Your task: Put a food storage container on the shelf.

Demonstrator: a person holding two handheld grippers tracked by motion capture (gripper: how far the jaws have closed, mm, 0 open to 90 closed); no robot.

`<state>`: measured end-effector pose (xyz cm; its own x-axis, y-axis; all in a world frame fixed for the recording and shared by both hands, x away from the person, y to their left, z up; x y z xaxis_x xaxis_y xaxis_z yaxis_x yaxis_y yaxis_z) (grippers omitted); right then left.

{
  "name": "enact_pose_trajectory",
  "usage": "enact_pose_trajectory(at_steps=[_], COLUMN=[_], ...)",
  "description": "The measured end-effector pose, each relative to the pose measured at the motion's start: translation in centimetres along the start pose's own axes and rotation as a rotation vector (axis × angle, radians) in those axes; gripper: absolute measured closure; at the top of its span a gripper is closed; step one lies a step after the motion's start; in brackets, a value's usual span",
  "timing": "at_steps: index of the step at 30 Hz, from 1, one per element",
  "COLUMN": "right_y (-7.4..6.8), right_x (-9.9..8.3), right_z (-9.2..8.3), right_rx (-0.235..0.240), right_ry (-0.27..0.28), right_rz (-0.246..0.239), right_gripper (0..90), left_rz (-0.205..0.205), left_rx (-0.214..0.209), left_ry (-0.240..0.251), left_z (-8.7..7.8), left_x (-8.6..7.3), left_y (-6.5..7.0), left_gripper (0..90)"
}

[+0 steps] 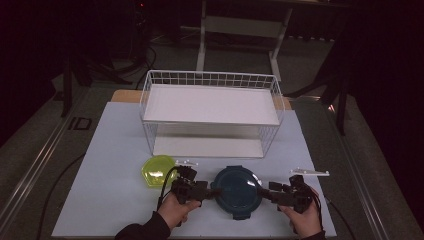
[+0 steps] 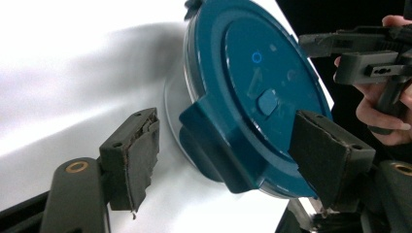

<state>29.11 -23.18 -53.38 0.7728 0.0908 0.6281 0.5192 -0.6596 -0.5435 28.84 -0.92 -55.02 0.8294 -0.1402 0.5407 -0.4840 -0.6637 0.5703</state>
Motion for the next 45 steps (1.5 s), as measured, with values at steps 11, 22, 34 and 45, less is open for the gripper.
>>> enact_pose_trajectory(at_steps=[11, 22, 34, 45], right_y=[0.6, 1.1, 1.0, 0.9], right_x=[-0.1, -0.4, -0.4, -1.1], right_z=[0.5, 0.7, 0.8, 0.2], right_rx=[0.007, 0.032, 0.065, 0.091], right_ry=[-0.061, -0.092, -0.097, -0.093], right_rz=[0.054, 0.1, 0.135, 0.175], right_gripper=[39.7, 45.8, 50.7, 50.7], left_rz=[-0.099, -0.202, -0.231, -0.108], left_rx=[-0.045, -0.099, -0.166, -0.146], left_ry=[-0.037, -0.061, -0.086, -0.066], left_z=[0.2, 0.2, 0.7, 0.3], left_x=[-0.4, -0.5, -0.8, -0.8], left_y=[-0.2, -0.4, -0.5, 0.3], left_gripper=[43.0, 48.8, 48.1, 48.3])
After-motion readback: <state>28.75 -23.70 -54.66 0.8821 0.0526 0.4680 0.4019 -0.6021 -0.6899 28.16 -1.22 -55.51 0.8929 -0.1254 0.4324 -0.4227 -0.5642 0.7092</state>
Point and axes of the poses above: each handheld gripper's, and its own axes: z roughly forward along the jaws, x roughly out of its top, y roughly to its right, the point moved 8 cm from there along z, roughly forward along the jaws, and after that the axes turned 4 degrees about x, right-handed, at the moved point
